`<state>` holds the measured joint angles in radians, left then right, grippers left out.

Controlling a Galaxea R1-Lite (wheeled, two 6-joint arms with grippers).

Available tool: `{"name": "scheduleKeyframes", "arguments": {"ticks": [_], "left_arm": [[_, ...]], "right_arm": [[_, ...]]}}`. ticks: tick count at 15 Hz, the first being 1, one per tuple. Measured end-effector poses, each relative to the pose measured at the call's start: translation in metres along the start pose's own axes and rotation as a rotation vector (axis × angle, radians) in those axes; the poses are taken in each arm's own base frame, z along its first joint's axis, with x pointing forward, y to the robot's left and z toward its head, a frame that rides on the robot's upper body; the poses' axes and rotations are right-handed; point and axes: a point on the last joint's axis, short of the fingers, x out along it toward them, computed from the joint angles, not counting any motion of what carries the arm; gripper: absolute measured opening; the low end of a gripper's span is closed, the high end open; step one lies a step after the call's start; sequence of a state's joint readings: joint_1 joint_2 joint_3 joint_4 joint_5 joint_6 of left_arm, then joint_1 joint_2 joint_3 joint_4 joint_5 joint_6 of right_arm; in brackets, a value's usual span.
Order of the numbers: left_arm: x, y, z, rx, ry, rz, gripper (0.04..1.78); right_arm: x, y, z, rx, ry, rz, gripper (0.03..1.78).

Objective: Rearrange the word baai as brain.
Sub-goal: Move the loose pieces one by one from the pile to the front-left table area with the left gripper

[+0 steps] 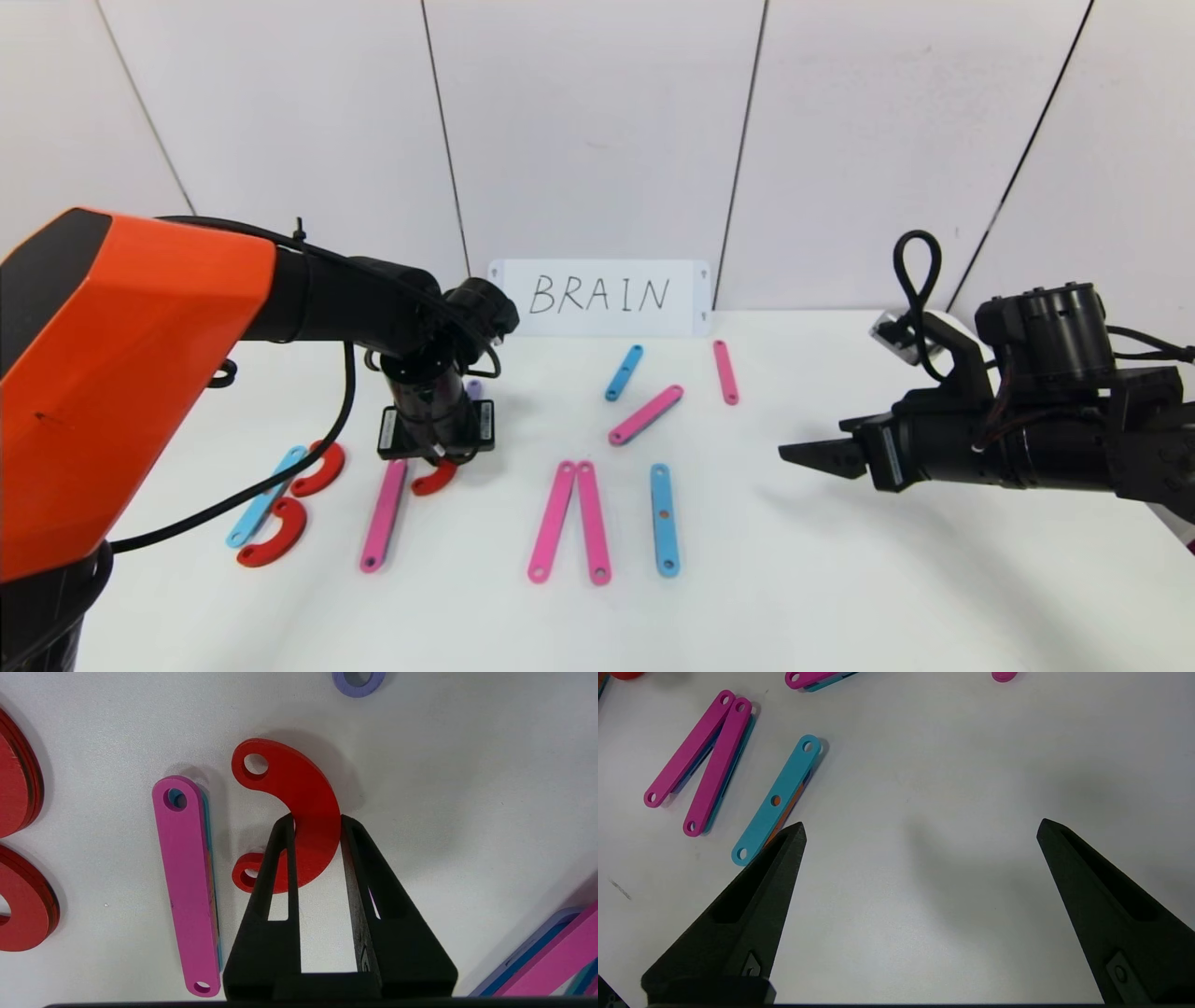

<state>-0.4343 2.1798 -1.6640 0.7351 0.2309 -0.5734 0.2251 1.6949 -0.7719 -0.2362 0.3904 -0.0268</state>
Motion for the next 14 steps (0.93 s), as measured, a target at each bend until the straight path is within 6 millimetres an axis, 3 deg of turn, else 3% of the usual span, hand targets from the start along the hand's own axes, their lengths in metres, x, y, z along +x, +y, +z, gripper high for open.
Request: {"name": "scheduleKeyframes", "arguments": {"ticks": [3,7,9,11,14], "left_arm": [[-0.001,0.000,0.001,0.000,-0.004,-0.001,0.69],[-0.004,-0.001,0.003,-0.002,-0.015,-0.008,1.37],[-0.008,-0.003,0.007,0.010,-0.034,-0.021,1.59],[-0.013,-0.002,0.016,0.009,-0.066,-0.036,1.72],[-0.013,0.002,0.033,0.031,-0.108,-0.052,1.75]], "right_arm": [[0.000,0.000,0.000,0.000,0.001,0.000,1.73],[0.001,0.000,0.000,-0.001,0.002,0.001,1.73],[0.001,0.001,0.000,-0.002,0.003,0.001,1.73],[0.001,0.001,0.000,-0.001,0.003,0.001,1.73],[0.001,0.001,0.000,-0.001,0.003,0.001,1.73]]}}
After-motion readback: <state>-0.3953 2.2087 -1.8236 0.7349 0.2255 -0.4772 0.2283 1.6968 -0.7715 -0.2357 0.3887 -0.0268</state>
